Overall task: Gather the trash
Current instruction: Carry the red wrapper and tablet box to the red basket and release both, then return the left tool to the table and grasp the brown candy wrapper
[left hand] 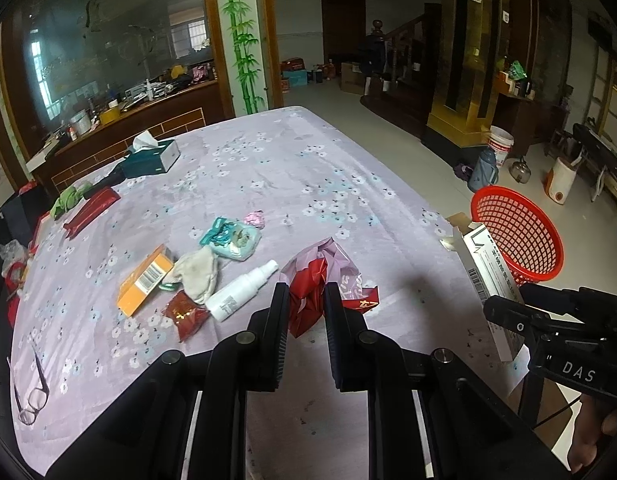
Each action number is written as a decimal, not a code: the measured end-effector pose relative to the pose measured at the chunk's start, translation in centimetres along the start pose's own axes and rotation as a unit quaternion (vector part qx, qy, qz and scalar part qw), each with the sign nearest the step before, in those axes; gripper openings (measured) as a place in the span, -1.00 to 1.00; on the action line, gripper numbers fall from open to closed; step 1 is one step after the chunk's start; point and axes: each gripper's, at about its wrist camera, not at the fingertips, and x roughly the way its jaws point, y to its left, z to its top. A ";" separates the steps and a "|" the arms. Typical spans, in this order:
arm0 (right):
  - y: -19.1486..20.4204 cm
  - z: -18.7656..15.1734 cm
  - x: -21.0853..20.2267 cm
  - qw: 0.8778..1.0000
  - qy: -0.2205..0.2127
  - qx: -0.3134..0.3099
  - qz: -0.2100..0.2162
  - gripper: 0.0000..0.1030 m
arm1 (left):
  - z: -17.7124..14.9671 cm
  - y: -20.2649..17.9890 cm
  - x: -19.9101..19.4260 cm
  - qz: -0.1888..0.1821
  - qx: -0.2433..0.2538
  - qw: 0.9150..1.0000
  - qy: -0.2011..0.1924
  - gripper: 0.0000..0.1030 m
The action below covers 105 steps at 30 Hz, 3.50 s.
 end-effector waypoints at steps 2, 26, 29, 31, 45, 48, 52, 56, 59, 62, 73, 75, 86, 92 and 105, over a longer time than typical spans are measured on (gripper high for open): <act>-0.4 -0.1 -0.1 1.000 -0.001 0.005 -0.002 0.17 | 0.1 -0.4 0.1 -0.003 0.003 1.000 0.001 -0.68; -9.2 1.8 -3.5 0.993 -0.036 0.099 -0.044 0.17 | 3.5 -6.0 1.2 -0.073 0.042 0.996 -0.012 -0.68; -11.5 2.6 -4.5 0.990 -0.047 0.121 -0.057 0.17 | 4.7 -7.6 1.4 -0.111 0.046 0.993 -0.011 -0.68; -13.2 3.3 -5.0 0.987 -0.052 0.137 -0.060 0.17 | 5.6 -9.0 1.7 -0.138 0.050 0.989 -0.008 -0.68; -21.7 8.0 -3.6 0.978 -0.050 0.197 -0.049 0.21 | 9.7 -21.4 7.5 -0.217 0.098 0.971 0.028 -0.67; -22.5 8.9 -2.5 0.979 -0.036 0.195 -0.050 0.23 | 10.1 -22.8 8.6 -0.217 0.095 0.971 0.037 -0.11; -22.8 9.0 -2.7 0.978 -0.038 0.197 -0.049 0.23 | 9.9 -22.0 8.6 -0.212 0.077 0.974 0.036 0.00; -21.5 8.4 -3.5 0.981 -0.043 0.184 -0.044 0.23 | 8.7 -19.5 7.5 -0.202 0.060 0.977 0.037 0.01; -18.8 7.8 -3.6 0.986 -0.038 0.161 -0.028 0.23 | 7.3 -16.8 6.5 -0.189 0.046 0.980 0.039 0.01; -15.1 6.9 -2.8 0.992 -0.023 0.128 -0.009 0.27 | 5.7 -13.9 5.5 -0.173 0.034 0.983 0.044 0.01; -2.5 3.4 1.5 0.996 0.053 0.031 0.061 0.26 | 1.0 0.1 2.4 -0.099 -0.065 0.992 0.050 0.01; -0.8 3.3 1.9 0.996 0.059 0.016 0.067 0.27 | -0.2 3.0 2.2 -0.079 -0.089 0.991 0.057 0.01; 3.4 2.7 1.5 0.996 0.060 -0.014 0.066 0.27 | -4.0 17.3 5.3 -0.053 -0.272 0.955 0.110 0.00; 3.2 2.7 0.9 0.997 0.051 -0.008 0.055 0.27 | -3.2 19.4 9.4 -0.070 -0.316 0.937 0.135 -0.19; 2.7 3.2 1.4 0.997 0.053 0.011 0.050 0.27 | -3.5 18.3 13.5 -0.053 -0.281 0.944 0.164 -0.35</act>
